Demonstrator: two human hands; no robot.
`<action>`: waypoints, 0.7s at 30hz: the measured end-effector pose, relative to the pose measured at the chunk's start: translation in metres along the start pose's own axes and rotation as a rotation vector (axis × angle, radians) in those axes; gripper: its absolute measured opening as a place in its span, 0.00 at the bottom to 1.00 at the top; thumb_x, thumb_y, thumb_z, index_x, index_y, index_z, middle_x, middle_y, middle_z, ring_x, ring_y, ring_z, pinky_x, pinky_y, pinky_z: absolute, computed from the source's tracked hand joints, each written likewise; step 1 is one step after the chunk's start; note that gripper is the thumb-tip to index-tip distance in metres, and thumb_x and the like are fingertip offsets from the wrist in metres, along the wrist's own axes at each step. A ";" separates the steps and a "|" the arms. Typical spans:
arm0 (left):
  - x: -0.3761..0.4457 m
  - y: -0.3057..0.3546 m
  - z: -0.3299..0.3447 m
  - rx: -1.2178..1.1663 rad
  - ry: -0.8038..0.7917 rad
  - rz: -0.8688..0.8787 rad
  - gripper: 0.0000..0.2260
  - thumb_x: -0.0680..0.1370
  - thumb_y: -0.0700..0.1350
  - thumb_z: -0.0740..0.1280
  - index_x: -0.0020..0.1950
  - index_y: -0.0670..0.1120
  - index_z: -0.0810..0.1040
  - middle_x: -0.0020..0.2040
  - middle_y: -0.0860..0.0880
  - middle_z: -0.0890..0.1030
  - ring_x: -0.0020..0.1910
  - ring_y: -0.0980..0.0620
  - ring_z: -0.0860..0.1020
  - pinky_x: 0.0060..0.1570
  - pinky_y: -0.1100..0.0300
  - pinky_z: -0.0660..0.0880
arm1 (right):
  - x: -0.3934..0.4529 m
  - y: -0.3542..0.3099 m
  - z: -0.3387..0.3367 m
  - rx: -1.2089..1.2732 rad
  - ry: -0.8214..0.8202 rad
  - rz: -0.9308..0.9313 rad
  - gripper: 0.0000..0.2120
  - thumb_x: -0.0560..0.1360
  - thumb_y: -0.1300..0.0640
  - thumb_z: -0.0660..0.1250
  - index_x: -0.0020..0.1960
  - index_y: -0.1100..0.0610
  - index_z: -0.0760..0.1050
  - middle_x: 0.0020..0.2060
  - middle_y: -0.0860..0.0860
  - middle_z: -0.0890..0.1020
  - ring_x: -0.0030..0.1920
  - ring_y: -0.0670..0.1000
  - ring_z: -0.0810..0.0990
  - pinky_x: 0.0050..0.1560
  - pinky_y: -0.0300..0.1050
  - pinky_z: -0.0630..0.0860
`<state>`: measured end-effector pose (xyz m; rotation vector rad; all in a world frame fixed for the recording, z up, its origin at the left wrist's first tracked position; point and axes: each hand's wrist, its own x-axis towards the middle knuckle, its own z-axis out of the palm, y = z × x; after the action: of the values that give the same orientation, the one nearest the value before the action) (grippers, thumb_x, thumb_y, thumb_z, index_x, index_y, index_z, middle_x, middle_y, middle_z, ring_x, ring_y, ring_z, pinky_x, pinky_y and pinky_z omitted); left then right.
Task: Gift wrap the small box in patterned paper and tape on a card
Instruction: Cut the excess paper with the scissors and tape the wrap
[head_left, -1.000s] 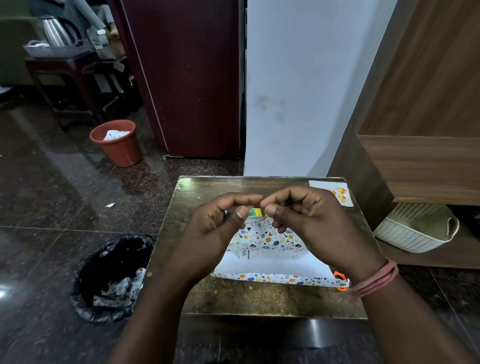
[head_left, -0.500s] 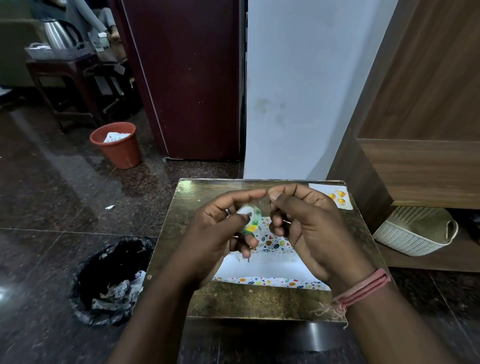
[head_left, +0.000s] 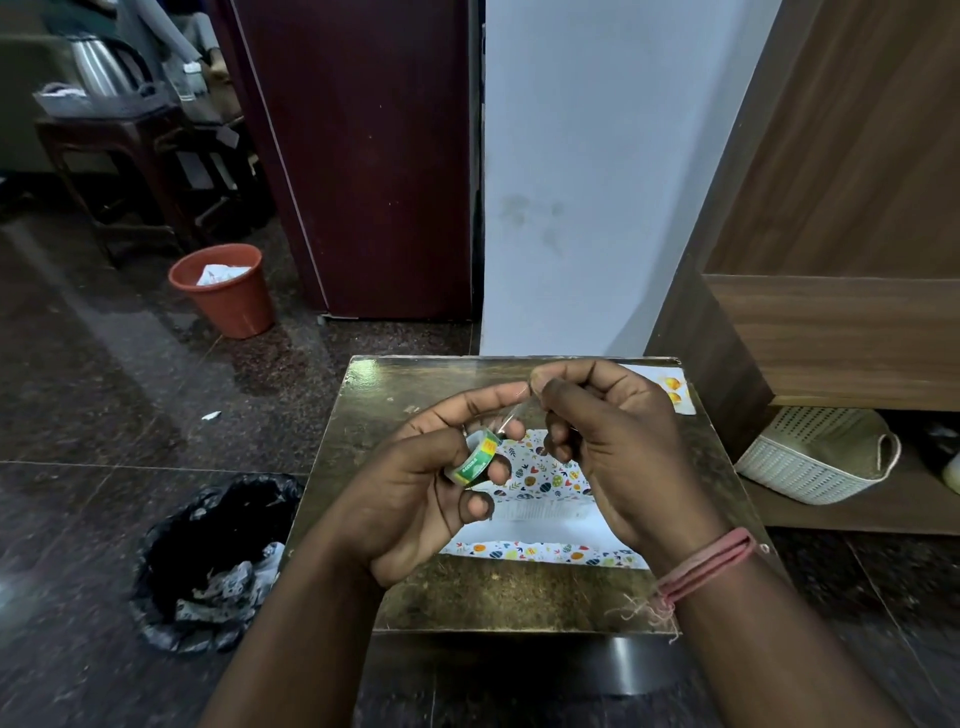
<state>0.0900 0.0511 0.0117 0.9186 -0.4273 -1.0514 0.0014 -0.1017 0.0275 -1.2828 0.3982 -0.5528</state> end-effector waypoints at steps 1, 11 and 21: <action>0.001 -0.001 0.000 -0.014 0.005 -0.010 0.28 0.74 0.28 0.52 0.67 0.43 0.81 0.49 0.46 0.80 0.34 0.55 0.75 0.25 0.66 0.71 | 0.000 0.001 -0.001 0.001 0.002 -0.002 0.06 0.76 0.69 0.68 0.45 0.61 0.83 0.33 0.56 0.76 0.30 0.50 0.69 0.29 0.43 0.68; 0.012 -0.013 -0.002 -0.227 -0.085 -0.126 0.34 0.62 0.32 0.72 0.70 0.43 0.79 0.50 0.45 0.80 0.36 0.56 0.75 0.28 0.68 0.74 | 0.003 -0.022 -0.070 -0.674 0.172 0.107 0.07 0.76 0.58 0.72 0.43 0.61 0.83 0.31 0.55 0.79 0.24 0.46 0.69 0.28 0.39 0.66; 0.016 -0.025 0.015 -0.320 -0.060 -0.186 0.31 0.72 0.31 0.53 0.74 0.43 0.75 0.41 0.45 0.74 0.29 0.57 0.70 0.22 0.68 0.70 | -0.039 -0.009 -0.083 -1.500 0.127 0.488 0.11 0.72 0.55 0.76 0.49 0.58 0.78 0.54 0.56 0.82 0.56 0.56 0.82 0.46 0.42 0.73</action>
<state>0.0732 0.0260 -0.0019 0.6502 -0.2163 -1.2778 -0.0791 -0.1456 0.0145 -2.4421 1.3299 0.2141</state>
